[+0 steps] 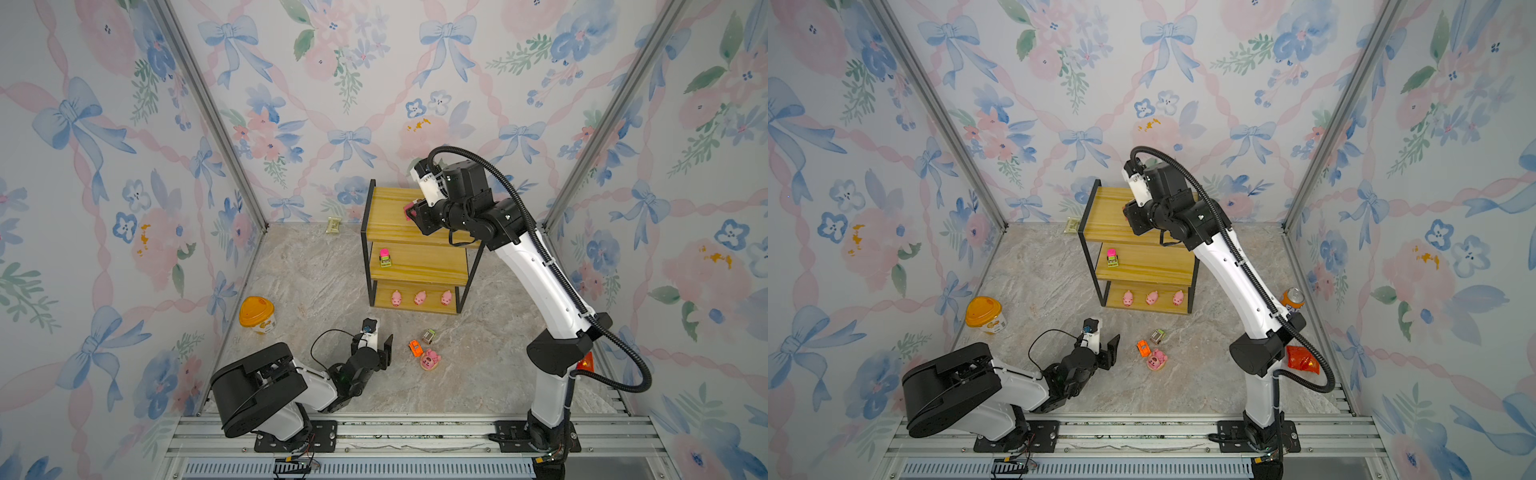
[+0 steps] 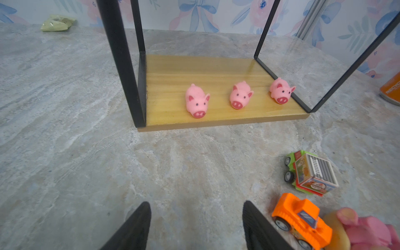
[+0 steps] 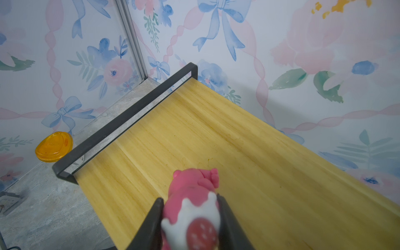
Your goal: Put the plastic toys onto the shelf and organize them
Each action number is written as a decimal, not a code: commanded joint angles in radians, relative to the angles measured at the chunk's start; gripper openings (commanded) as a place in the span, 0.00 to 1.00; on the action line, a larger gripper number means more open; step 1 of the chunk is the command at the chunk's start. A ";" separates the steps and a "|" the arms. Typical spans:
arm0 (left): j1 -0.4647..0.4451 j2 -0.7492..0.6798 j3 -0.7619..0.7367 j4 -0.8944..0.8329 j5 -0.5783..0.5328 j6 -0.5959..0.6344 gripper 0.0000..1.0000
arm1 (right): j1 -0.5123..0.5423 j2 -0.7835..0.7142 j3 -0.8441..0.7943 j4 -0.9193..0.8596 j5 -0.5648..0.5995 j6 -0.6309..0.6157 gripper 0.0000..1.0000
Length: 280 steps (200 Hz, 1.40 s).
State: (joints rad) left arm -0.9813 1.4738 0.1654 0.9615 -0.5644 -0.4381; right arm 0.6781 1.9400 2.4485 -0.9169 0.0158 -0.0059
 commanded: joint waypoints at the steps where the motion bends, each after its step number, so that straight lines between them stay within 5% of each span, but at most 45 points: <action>1: 0.006 0.000 -0.013 -0.015 -0.014 0.002 0.68 | 0.018 0.016 0.009 0.064 -0.040 -0.029 0.26; 193: 0.006 -0.002 -0.023 -0.014 -0.023 -0.008 0.68 | 0.064 0.089 0.007 0.154 -0.084 -0.056 0.25; 280: 0.012 -0.003 -0.025 -0.014 -0.023 -0.007 0.68 | 0.063 0.117 0.032 0.148 -0.079 -0.054 0.34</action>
State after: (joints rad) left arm -0.9764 1.4731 0.1520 0.9611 -0.5716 -0.4416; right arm 0.7334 2.0308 2.4489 -0.7723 -0.0566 -0.0536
